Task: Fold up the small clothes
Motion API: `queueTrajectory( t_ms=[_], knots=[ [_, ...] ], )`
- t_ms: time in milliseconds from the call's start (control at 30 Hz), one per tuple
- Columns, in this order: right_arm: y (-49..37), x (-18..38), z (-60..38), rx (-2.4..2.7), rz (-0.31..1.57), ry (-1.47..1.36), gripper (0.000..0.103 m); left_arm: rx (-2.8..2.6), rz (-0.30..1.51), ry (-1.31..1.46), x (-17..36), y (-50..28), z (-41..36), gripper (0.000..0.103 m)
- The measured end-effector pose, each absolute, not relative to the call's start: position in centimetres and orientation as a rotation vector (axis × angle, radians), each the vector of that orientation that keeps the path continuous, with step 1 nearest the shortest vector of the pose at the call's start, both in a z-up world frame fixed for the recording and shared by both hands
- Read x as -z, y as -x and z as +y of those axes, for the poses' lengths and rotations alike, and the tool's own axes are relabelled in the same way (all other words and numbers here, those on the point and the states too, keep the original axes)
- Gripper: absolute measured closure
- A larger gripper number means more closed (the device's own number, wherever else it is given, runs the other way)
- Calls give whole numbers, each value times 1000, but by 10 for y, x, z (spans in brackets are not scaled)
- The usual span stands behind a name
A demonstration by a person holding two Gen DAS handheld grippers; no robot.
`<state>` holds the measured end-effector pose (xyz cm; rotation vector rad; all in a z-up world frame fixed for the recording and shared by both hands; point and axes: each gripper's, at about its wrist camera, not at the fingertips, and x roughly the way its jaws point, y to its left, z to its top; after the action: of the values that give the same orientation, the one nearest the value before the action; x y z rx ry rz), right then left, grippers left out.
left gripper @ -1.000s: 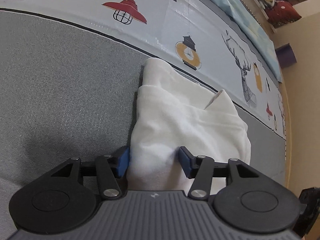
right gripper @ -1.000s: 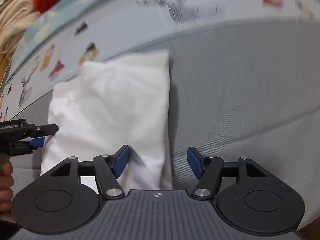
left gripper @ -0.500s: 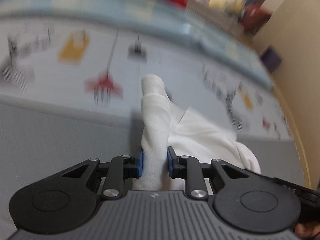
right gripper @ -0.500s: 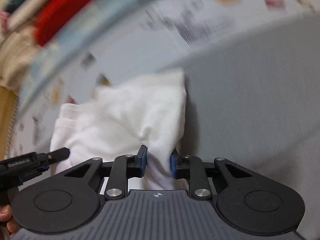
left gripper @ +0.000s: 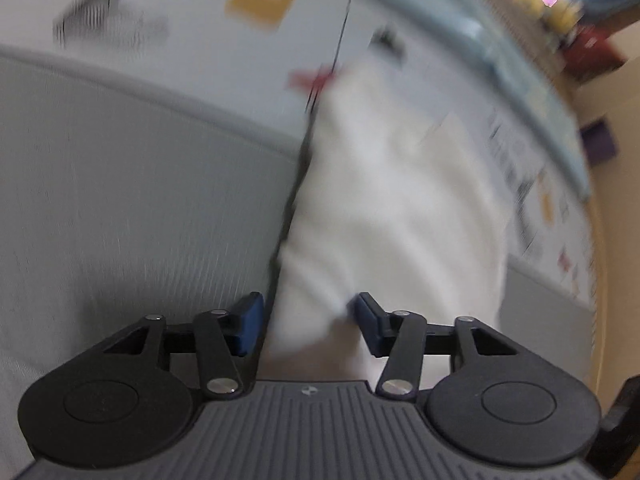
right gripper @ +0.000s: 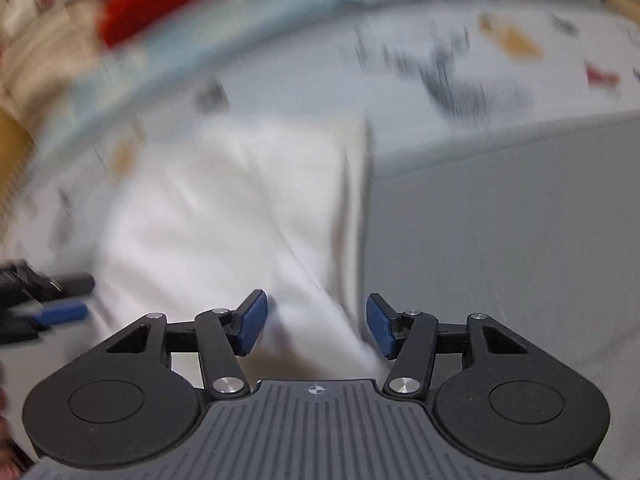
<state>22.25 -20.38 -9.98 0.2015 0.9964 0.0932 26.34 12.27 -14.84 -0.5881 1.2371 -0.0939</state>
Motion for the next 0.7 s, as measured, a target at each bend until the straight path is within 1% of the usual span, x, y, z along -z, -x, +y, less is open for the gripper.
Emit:
queueTrajectory(
  t_ms=[33, 133, 167, 233, 300, 400, 433, 500, 567, 600, 667, 700],
  knots=[
    [-222, 102, -205, -78, 1008, -207, 43, 94, 1249, 596, 152, -262, 122, 50],
    [-218, 98, -210, -69, 995, -247, 48, 120, 1212, 581, 144, -259, 116, 54],
    [-217, 97, -212, -62, 991, -252, 53, 137, 1200, 592, 141, -257, 116, 54],
    [-212, 90, -216, -55, 950, -279, 59, 145, 1198, 576, 142, -254, 115, 55],
    [-211, 86, -220, -58, 931, -279, 59, 128, 1225, 496, 147, -251, 111, 54],
    [-211, 101, -222, -43, 1038, -222, 58, 129, 1208, 483, 142, -246, 108, 54],
    [-209, 102, -223, -32, 1047, -211, 58, 131, 1189, 473, 136, -242, 108, 55],
    [-203, 88, -222, -40, 978, -204, 58, 146, 1153, 459, 128, -235, 109, 55],
    [-196, 77, -219, -68, 918, -163, 58, 165, 1182, 394, 132, -230, 104, 55],
    [-195, 77, -219, -84, 932, -150, 58, 168, 1214, 346, 139, -229, 100, 55],
    [-195, 94, -216, -85, 1055, -90, 63, 190, 1247, 271, 146, -225, 89, 53],
    [-195, 102, -215, -51, 1107, -32, 63, 195, 1229, 229, 144, -220, 84, 52]
  ],
)
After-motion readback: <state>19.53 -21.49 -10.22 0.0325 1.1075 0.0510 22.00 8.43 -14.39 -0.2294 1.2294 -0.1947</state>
